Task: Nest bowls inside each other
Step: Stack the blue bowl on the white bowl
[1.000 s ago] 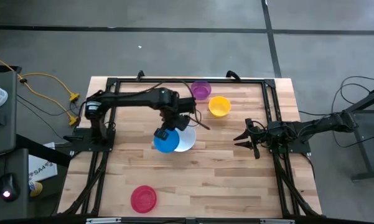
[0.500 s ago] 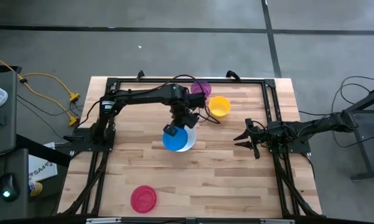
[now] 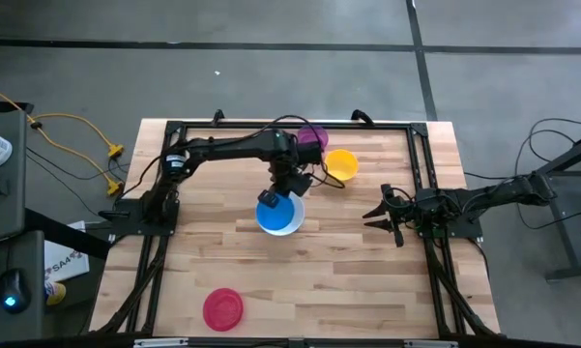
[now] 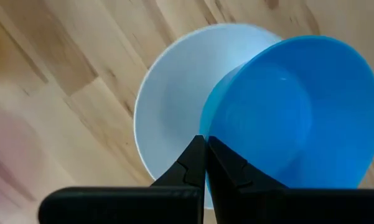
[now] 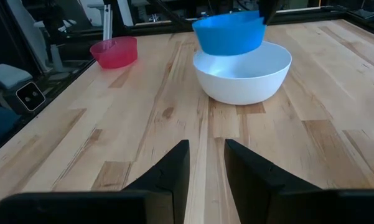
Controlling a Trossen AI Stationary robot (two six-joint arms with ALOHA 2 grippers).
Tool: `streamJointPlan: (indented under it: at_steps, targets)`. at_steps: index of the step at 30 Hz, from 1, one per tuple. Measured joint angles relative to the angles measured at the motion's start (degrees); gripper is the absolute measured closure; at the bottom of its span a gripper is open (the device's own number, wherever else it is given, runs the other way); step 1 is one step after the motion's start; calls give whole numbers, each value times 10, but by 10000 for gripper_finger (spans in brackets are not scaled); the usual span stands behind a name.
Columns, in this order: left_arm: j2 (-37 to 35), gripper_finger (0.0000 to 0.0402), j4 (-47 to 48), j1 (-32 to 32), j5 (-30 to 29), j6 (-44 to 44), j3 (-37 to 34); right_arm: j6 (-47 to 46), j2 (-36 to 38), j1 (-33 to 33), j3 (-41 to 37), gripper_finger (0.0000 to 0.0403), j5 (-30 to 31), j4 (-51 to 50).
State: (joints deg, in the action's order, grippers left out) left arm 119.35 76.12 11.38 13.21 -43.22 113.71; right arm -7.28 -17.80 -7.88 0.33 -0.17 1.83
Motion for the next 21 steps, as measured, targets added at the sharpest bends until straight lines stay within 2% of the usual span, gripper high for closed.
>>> streamJointPlan:
  at_steps: [21]
  targets:
    - [38, 402, 1, 6, 7, -52, 1, 0, 0, 0, 0, 308, 0, 0]
